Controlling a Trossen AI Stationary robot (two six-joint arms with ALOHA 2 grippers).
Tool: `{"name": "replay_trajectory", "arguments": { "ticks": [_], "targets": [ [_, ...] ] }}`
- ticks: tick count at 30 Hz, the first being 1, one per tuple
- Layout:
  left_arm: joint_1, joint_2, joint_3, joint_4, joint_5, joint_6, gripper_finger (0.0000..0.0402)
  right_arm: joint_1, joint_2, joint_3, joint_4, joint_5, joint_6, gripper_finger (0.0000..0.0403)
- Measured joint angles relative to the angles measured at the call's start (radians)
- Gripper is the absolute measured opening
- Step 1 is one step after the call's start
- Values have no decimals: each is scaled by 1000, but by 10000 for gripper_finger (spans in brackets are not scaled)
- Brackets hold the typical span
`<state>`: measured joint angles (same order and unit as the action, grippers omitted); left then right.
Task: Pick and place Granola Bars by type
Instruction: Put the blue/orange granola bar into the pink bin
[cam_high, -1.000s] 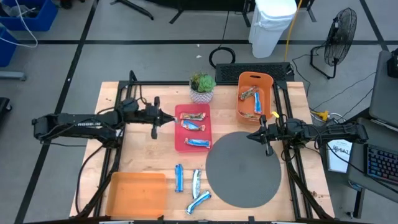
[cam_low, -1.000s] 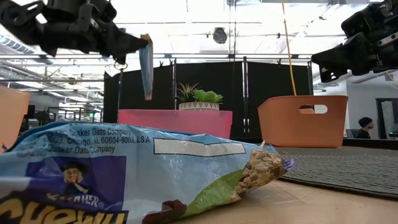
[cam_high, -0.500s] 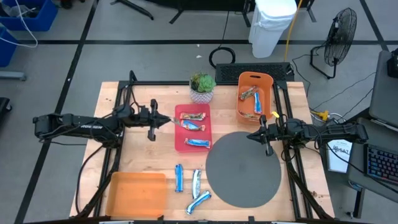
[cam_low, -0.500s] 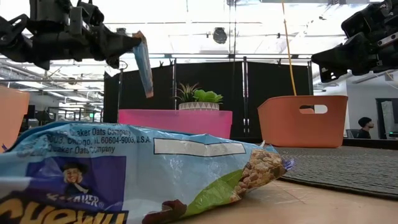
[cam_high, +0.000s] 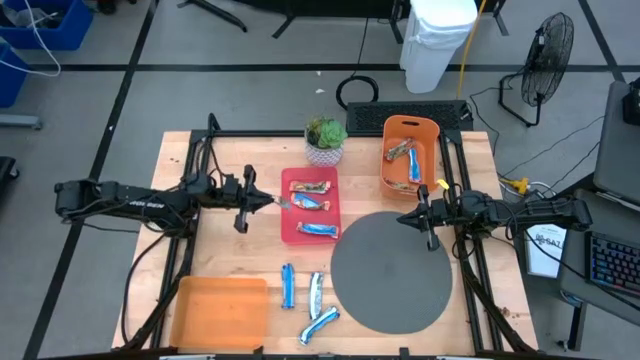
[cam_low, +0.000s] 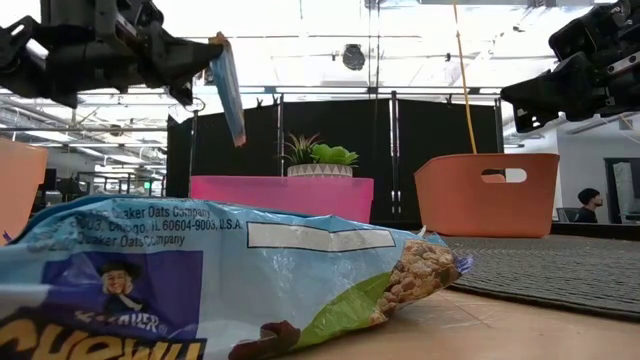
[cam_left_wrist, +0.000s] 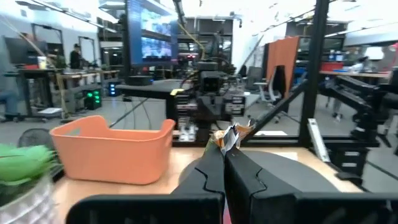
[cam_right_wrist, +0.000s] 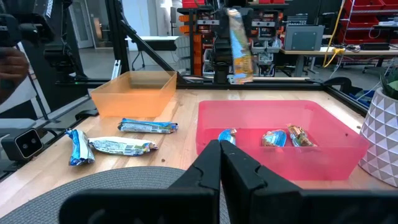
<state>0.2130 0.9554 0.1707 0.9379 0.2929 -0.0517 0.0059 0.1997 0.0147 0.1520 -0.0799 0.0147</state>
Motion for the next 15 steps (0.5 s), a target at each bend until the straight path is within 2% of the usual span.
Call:
{"name": "replay_trajectory", "arguments": {
  "ticks": [6,10,13,15],
  "targets": [
    [-137,0,54,-60,-162,8,0,0,0,0,0,0,0,0],
    [-201,11,167,-271,-270,24,0,0,0,0,0,0,0,0],
    [-226,63,263,-436,-371,29,0,0,0,0,0,0,0,0],
    [-233,121,324,-489,-399,15,0,0,0,0,0,0,0,0]
  ]
}}
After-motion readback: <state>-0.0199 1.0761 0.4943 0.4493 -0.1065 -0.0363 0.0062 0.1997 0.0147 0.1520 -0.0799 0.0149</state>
